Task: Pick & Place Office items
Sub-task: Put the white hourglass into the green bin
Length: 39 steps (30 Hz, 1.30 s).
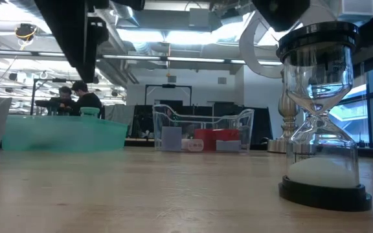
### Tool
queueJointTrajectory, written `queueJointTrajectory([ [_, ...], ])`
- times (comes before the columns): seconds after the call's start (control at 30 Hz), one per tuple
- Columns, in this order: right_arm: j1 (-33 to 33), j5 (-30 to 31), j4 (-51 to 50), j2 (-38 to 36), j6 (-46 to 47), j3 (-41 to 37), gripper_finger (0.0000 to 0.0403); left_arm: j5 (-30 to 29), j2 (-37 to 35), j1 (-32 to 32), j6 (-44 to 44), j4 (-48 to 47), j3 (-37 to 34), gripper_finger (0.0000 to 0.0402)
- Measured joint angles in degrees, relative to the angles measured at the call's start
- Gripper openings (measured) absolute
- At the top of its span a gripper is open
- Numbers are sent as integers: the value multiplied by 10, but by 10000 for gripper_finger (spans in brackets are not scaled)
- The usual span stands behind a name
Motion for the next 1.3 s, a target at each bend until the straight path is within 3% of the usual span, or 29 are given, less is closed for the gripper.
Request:
queueJointTrajectory([
  [0.17,7,-11,0,11,40,0,266,7,0,0,-17,-1,-3,283],
  [0.5,24,-37,12,11,35,0,266,-8,0,0,-18,-1,-3,283],
  [0.87,26,-89,-38,-1,-82,-2,298,-14,0,2,-38,-1,-3,283],
  [1.07,27,-77,-16,-46,-85,-63,309,-16,0,2,-72,-2,-3,283],
  [1.3,16,-86,81,-50,-129,-127,309,-35,0,18,-78,-1,-3,283],
])
